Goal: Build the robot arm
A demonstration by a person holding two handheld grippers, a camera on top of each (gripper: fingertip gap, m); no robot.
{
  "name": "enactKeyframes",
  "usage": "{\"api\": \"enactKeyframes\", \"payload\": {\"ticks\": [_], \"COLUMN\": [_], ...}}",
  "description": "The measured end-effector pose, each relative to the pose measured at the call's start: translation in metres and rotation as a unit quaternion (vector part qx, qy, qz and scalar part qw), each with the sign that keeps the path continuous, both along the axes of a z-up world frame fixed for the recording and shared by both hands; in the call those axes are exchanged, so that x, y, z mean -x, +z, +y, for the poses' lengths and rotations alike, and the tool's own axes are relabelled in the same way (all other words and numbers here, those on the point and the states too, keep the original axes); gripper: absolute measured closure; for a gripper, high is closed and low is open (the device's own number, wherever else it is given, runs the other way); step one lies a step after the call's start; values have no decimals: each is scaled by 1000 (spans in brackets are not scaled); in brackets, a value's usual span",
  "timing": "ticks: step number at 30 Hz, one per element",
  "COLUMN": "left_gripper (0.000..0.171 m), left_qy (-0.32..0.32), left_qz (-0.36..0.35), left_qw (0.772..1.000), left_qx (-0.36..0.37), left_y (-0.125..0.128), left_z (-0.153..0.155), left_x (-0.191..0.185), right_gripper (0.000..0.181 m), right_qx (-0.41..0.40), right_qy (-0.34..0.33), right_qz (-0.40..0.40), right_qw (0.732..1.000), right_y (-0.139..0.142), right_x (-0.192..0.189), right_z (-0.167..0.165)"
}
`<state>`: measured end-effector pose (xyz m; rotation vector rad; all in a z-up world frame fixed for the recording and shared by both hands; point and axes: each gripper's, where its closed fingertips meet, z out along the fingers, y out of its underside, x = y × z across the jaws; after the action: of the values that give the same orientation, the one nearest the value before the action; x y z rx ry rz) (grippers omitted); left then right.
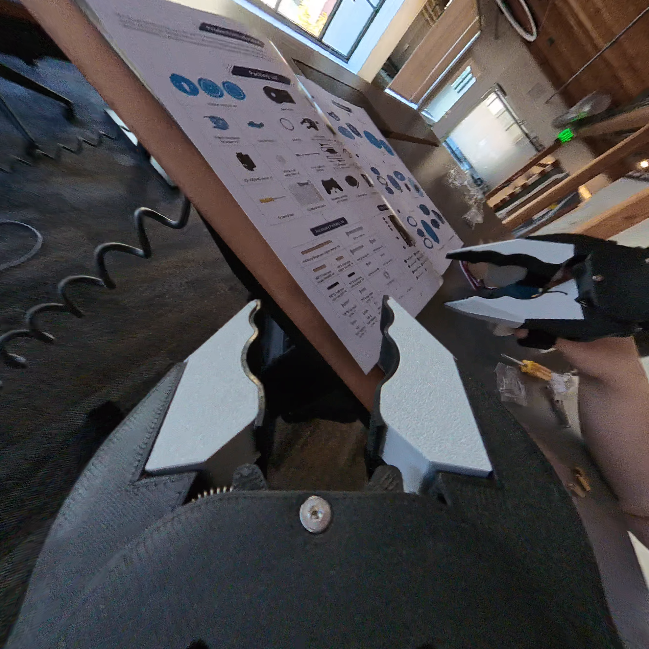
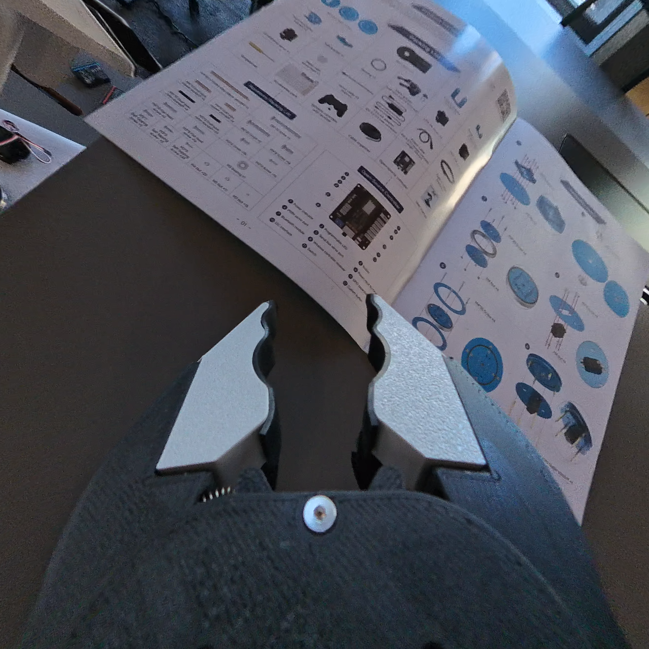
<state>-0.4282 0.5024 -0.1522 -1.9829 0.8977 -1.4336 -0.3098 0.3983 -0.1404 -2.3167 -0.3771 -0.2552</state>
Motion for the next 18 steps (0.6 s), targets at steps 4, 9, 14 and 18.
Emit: {"api": "enactKeyframes", "payload": {"ticks": [4,9,14,18], "left_gripper": [125,155,170,169], "left_qy": [-35,-96,-128,-126], "left_qz": [-14,-45,-42,-1], "left_qw": [998,991,989,992], "left_qx": [47,81,61,6], "left_y": [-11,-9,0,2], "left_z": [8,4,6,13], "left_x": [-6,-9,-4,4], "right_gripper": [164,175,168,156], "right_qx": [16,-6,-10,-15], "right_qy": [-11,30,63,8], "right_qz": [16,36,38,24], "right_qw": [1000,999,997,1000], "right_y": [-11,-10,-11,11], "right_x": [-5,11,25,6], "right_z": [5,12,14,3]}}
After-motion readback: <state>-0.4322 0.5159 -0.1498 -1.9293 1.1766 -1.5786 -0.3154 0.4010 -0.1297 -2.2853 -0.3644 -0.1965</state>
